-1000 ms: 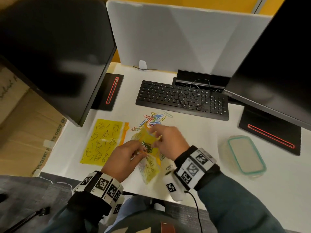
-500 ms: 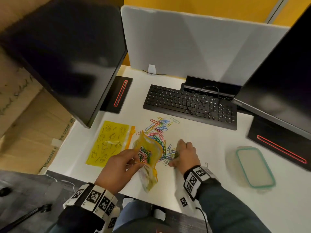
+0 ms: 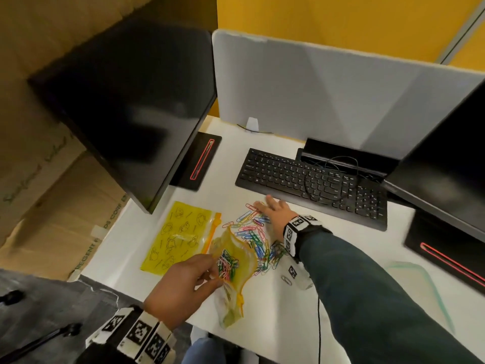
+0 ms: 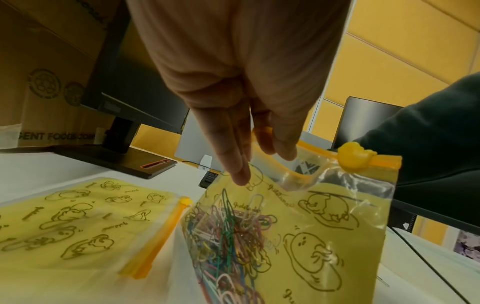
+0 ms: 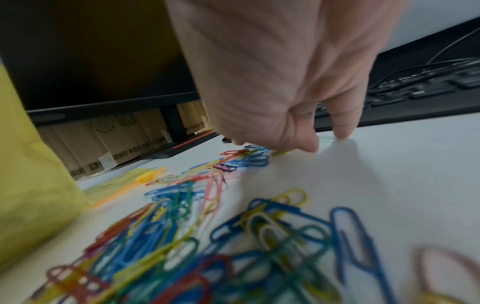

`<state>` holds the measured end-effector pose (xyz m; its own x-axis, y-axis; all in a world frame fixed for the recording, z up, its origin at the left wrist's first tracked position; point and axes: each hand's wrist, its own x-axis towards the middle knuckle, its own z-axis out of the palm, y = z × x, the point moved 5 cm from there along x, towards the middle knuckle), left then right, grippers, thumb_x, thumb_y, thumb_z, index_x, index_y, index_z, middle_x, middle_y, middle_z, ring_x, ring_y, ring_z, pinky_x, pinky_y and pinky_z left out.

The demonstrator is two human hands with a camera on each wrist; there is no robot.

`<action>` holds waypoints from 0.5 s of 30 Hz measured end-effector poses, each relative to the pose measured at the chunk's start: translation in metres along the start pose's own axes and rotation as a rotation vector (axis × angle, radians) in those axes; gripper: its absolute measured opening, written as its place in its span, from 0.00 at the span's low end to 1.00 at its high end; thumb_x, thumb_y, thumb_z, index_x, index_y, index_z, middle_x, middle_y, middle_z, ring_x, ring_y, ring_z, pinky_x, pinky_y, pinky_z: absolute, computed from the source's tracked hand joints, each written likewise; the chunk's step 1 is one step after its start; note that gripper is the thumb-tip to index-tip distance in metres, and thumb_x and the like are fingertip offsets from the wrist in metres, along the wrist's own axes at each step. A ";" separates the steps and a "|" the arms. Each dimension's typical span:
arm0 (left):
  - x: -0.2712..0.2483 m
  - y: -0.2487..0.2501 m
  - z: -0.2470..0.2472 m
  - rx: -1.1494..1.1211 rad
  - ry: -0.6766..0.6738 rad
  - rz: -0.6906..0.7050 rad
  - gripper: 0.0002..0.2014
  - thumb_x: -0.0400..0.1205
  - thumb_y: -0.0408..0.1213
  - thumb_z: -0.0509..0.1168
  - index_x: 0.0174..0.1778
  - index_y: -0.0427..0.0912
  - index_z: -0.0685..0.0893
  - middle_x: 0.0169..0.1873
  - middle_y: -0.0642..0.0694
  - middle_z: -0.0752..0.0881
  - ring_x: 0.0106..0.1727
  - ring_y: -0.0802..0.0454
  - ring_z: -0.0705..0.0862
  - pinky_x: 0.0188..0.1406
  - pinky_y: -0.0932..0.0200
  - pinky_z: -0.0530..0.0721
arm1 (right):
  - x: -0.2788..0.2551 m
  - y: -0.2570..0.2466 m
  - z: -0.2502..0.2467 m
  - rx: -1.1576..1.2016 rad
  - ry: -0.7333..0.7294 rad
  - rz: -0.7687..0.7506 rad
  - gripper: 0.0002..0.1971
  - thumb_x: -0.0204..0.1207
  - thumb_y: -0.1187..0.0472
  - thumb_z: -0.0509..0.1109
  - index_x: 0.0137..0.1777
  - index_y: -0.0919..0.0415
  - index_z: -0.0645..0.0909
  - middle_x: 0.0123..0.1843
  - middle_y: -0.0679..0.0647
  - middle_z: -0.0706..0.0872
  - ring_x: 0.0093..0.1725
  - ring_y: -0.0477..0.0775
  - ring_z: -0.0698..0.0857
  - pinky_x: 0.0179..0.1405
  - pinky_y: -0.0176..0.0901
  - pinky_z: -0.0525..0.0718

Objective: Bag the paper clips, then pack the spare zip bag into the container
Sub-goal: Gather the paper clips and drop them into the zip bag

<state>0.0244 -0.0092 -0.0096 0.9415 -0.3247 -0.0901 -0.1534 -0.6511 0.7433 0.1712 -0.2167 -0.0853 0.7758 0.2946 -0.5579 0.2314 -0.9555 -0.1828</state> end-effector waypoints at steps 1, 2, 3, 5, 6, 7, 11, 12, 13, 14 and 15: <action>0.000 -0.001 0.000 0.000 -0.005 0.001 0.08 0.73 0.51 0.64 0.38 0.52 0.79 0.40 0.56 0.82 0.44 0.59 0.81 0.40 0.64 0.82 | 0.002 0.003 0.001 -0.023 0.003 0.001 0.43 0.74 0.66 0.66 0.81 0.42 0.45 0.85 0.52 0.41 0.83 0.66 0.45 0.80 0.65 0.59; 0.001 -0.002 -0.001 -0.003 -0.007 0.000 0.08 0.73 0.52 0.65 0.38 0.53 0.78 0.40 0.57 0.83 0.43 0.60 0.82 0.40 0.64 0.83 | 0.003 0.007 0.002 -0.021 0.018 0.004 0.39 0.75 0.66 0.63 0.81 0.44 0.47 0.85 0.52 0.43 0.83 0.66 0.47 0.79 0.64 0.60; 0.003 -0.002 -0.001 -0.007 -0.006 0.002 0.09 0.73 0.54 0.64 0.37 0.54 0.78 0.41 0.57 0.83 0.43 0.60 0.82 0.40 0.64 0.83 | 0.003 0.012 0.003 -0.004 0.042 0.011 0.36 0.77 0.66 0.59 0.81 0.46 0.49 0.85 0.52 0.47 0.83 0.65 0.50 0.79 0.62 0.61; 0.006 0.001 -0.001 0.000 -0.003 0.017 0.10 0.72 0.57 0.62 0.36 0.56 0.77 0.39 0.58 0.83 0.41 0.60 0.82 0.39 0.65 0.81 | -0.004 0.021 0.008 0.021 0.081 0.020 0.32 0.78 0.66 0.59 0.80 0.50 0.53 0.85 0.54 0.53 0.81 0.64 0.57 0.79 0.57 0.63; 0.008 0.003 0.000 0.004 -0.005 0.030 0.08 0.72 0.56 0.63 0.35 0.57 0.76 0.39 0.58 0.81 0.40 0.60 0.81 0.38 0.67 0.80 | -0.011 0.025 0.012 0.033 0.095 0.018 0.32 0.77 0.66 0.62 0.80 0.52 0.55 0.84 0.55 0.55 0.80 0.63 0.60 0.79 0.56 0.64; 0.010 0.005 0.002 0.006 -0.006 0.042 0.07 0.73 0.54 0.64 0.34 0.58 0.76 0.41 0.59 0.80 0.40 0.60 0.81 0.37 0.70 0.79 | -0.020 0.029 0.018 0.046 0.111 0.010 0.33 0.76 0.67 0.64 0.80 0.54 0.57 0.84 0.56 0.56 0.80 0.62 0.62 0.79 0.54 0.65; 0.012 0.009 0.005 -0.006 -0.013 0.055 0.05 0.72 0.51 0.66 0.35 0.56 0.78 0.44 0.62 0.79 0.41 0.63 0.81 0.37 0.77 0.77 | -0.070 0.037 0.045 0.186 0.181 -0.015 0.30 0.77 0.72 0.58 0.78 0.53 0.62 0.82 0.54 0.63 0.80 0.57 0.64 0.80 0.50 0.65; 0.012 0.009 0.005 -0.015 -0.015 0.051 0.06 0.72 0.52 0.66 0.35 0.55 0.78 0.44 0.61 0.79 0.41 0.62 0.81 0.37 0.76 0.77 | -0.083 0.038 0.048 0.260 0.225 -0.024 0.30 0.76 0.72 0.57 0.77 0.52 0.64 0.80 0.54 0.67 0.78 0.57 0.67 0.79 0.49 0.66; 0.012 0.009 0.006 -0.028 -0.019 0.048 0.08 0.71 0.53 0.66 0.35 0.54 0.78 0.43 0.60 0.80 0.41 0.60 0.82 0.37 0.75 0.78 | -0.095 0.041 0.048 0.340 0.294 -0.014 0.30 0.76 0.73 0.57 0.77 0.51 0.66 0.78 0.54 0.71 0.77 0.56 0.70 0.78 0.47 0.67; 0.012 0.009 0.006 -0.040 -0.022 0.047 0.09 0.71 0.55 0.65 0.34 0.54 0.78 0.43 0.59 0.80 0.41 0.59 0.82 0.37 0.74 0.79 | -0.109 0.047 0.049 0.410 0.374 0.031 0.29 0.76 0.72 0.59 0.76 0.51 0.66 0.77 0.55 0.73 0.75 0.56 0.72 0.76 0.44 0.69; 0.012 0.010 0.006 -0.051 -0.022 0.050 0.10 0.70 0.57 0.64 0.34 0.55 0.78 0.42 0.58 0.80 0.40 0.58 0.82 0.37 0.74 0.79 | -0.123 0.054 0.050 0.462 0.445 0.110 0.28 0.77 0.69 0.62 0.77 0.52 0.66 0.76 0.56 0.74 0.74 0.57 0.73 0.74 0.42 0.69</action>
<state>0.0327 -0.0238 -0.0072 0.9262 -0.3713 -0.0662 -0.1839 -0.5979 0.7802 0.0592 -0.3035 -0.0666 0.9725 0.0674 -0.2228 -0.0623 -0.8468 -0.5282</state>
